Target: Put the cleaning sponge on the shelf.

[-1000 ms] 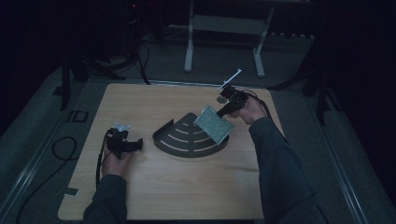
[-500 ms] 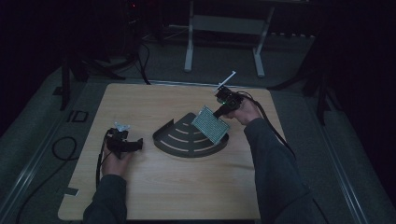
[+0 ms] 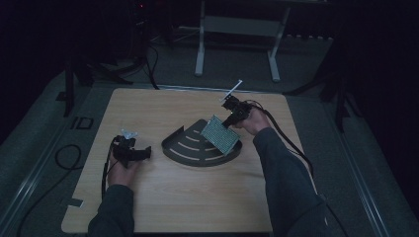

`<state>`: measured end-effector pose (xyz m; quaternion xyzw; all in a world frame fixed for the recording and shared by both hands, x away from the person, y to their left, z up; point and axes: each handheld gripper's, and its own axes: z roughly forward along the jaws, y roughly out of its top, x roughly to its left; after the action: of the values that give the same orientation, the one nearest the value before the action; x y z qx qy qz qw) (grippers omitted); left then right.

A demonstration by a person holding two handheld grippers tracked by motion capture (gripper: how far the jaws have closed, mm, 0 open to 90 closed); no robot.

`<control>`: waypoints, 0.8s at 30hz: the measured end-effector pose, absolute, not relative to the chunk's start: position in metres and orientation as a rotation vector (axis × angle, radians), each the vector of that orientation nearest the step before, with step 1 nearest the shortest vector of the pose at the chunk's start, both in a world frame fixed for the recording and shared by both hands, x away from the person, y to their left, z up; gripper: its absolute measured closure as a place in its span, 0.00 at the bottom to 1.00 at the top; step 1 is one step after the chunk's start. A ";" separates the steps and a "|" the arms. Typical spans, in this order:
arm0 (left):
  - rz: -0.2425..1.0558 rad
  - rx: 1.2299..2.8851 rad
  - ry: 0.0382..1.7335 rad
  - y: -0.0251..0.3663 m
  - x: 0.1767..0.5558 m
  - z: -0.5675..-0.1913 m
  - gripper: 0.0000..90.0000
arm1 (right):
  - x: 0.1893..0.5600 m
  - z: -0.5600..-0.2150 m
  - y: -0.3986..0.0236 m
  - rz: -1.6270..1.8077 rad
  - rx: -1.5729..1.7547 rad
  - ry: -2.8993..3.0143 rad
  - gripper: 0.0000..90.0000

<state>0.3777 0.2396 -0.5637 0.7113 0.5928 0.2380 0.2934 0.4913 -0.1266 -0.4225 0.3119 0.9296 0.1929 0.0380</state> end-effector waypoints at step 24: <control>0.634 1.895 1.578 0.240 0.378 -0.564 0.10 | 0.487 -0.451 -0.127 0.565 0.978 2.856 1.00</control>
<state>0.3778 0.2396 -0.5637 0.7115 0.5925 0.2380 0.2932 0.4872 -0.1266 -0.4507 0.3182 0.9294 0.1839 0.0352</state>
